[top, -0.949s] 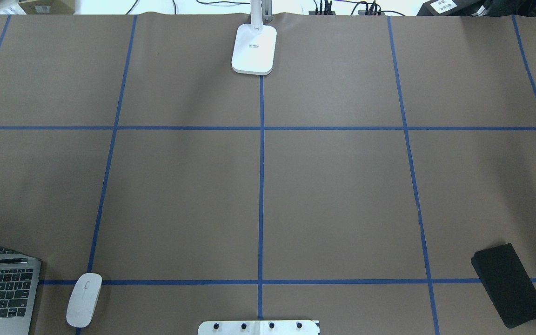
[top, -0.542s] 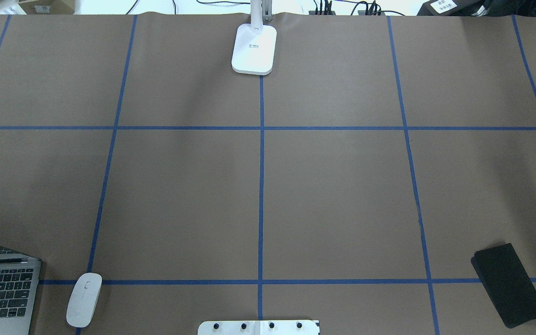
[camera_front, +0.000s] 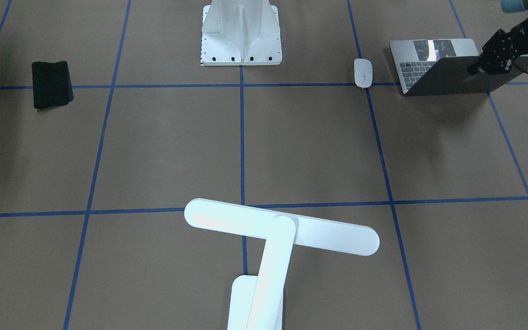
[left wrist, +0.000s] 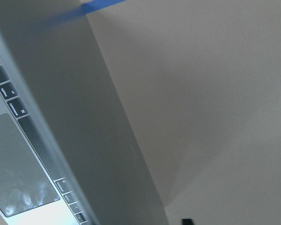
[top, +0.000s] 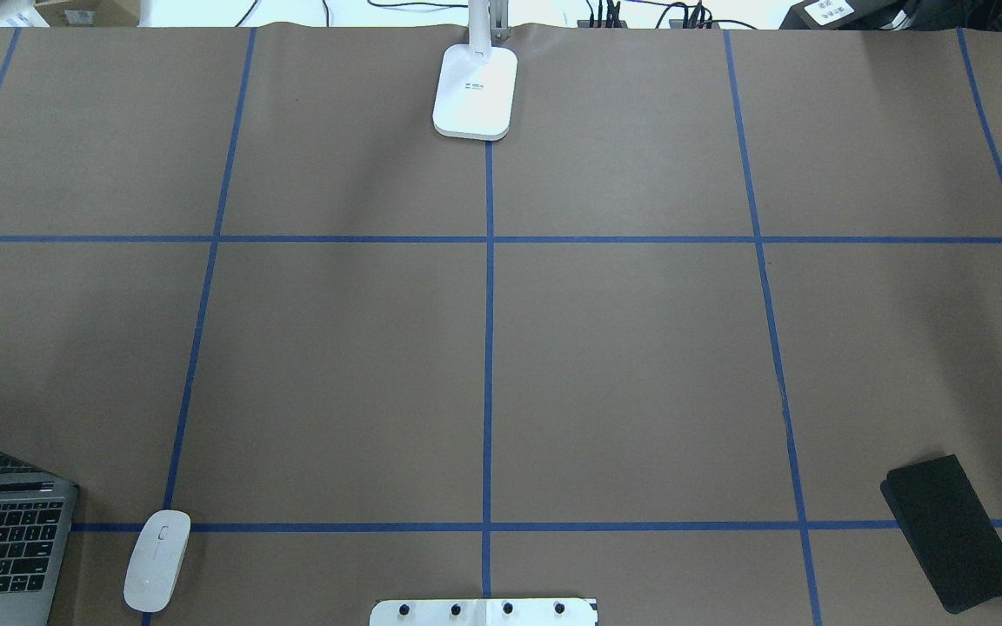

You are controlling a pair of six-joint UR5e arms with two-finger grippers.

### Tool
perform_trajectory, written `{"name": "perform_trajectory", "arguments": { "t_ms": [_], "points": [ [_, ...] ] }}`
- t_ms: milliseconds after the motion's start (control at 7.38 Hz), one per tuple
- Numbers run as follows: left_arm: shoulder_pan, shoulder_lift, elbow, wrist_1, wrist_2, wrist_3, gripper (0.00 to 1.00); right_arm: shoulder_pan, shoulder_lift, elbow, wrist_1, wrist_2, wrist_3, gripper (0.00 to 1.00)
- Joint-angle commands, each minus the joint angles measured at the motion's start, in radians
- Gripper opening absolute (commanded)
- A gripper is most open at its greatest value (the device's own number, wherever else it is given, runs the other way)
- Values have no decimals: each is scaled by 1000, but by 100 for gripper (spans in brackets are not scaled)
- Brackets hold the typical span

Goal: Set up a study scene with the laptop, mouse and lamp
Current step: 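Grasp the edge of the silver laptop with the left gripper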

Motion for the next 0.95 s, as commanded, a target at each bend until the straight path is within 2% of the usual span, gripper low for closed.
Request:
{"name": "perform_trajectory", "arguments": {
  "t_ms": [0, 542, 813],
  "points": [
    [-6, -36, -1, 0, -120, 1, 0, 0, 0, 0, 0, 1, 0, 100],
    [-30, -59, -19, -2, -152, 3, 0, 14, -8, 0, -2, 1, -2, 100],
    [-85, -151, -7, 24, -199, 1, 0, 14, -15, -2, -3, 1, -2, 100]
  ]
}}
